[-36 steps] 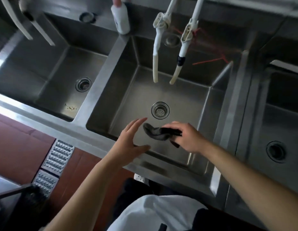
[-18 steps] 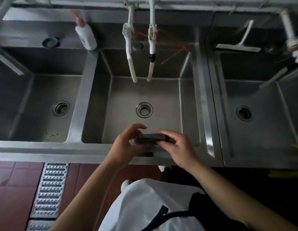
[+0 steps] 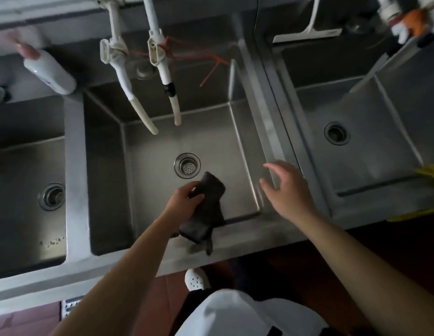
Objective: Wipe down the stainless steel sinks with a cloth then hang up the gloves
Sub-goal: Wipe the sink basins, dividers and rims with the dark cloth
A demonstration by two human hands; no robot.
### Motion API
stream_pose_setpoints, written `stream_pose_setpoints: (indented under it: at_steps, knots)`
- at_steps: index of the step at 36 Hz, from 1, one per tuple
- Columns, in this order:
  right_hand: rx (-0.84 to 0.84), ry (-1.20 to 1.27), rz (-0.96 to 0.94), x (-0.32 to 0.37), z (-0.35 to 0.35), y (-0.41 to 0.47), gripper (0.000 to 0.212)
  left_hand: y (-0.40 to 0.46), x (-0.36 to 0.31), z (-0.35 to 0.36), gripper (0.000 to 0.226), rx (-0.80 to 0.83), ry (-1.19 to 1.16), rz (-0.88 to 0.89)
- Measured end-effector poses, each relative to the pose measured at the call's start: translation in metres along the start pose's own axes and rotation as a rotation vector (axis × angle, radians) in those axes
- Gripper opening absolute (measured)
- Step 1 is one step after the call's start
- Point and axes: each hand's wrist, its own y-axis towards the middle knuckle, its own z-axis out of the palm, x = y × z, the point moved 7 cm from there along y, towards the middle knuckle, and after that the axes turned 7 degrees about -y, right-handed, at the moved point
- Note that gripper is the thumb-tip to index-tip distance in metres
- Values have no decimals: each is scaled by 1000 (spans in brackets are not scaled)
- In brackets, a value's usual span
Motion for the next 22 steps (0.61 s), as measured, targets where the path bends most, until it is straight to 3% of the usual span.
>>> stream_pose_setpoints:
  at_steps: [3,5,10,13,15,20,22]
  knots:
    - [68,-275,-28,-19,18,53,53,58,8,0,40,-62,155,-62]
    - [89,-367,-65,-30,31,89,58,97,10,7,41,-11,272,-58]
    - [109,-555,-151,-46,58,159,68,173,2,47,42,428,529,-28]
    - [94,-634,-158,-51,74,174,72,216,-6,57,40,517,560,-14]
    - [47,-717,-180,-51,82,175,75,250,-13,53,36,396,535,31]
    - [1,-809,-182,-49,84,175,75,303,-29,33,45,-232,519,254]
    - [1,-816,-175,-47,82,175,76,308,-12,45,51,-234,583,200]
